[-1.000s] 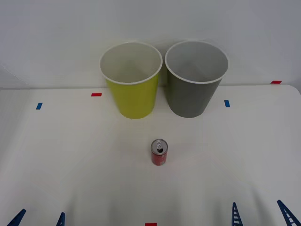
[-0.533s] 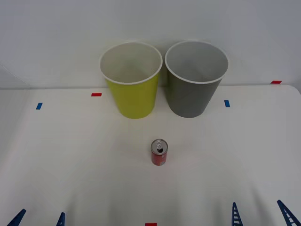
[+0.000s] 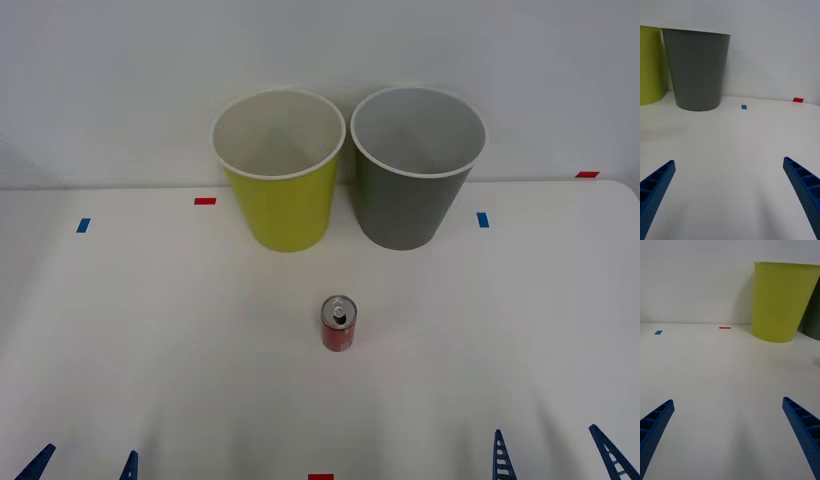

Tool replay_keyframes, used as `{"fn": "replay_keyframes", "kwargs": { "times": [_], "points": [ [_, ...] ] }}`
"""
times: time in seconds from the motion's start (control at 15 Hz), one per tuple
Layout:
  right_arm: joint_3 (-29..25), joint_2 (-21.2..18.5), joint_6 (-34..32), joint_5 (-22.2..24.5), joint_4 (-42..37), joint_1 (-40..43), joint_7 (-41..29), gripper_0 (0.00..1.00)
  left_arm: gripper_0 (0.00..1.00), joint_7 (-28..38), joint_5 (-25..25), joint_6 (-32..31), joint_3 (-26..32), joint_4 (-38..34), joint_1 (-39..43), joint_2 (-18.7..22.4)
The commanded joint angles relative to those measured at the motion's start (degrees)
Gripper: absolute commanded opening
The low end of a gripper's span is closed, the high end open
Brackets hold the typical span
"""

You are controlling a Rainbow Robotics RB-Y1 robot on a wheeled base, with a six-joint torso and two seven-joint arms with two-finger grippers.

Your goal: Put cans in the gray bin and PET bottles in the light green bin.

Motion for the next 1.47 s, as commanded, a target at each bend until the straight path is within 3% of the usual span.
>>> {"fn": "replay_keyframes", "kwargs": {
  "times": [0.07,1.47],
  "points": [
    [0.0,0.0,0.0,0.0,0.0,0.0,0.0,1.0,1.0,0.0,0.0,0.0,0.0,0.0,0.0,0.0],
    [0.0,0.0,0.0,0.0,0.0,0.0,0.0,1.0,1.0,0.0,0.0,0.0,0.0,0.0,0.0,0.0]
  ]
}}
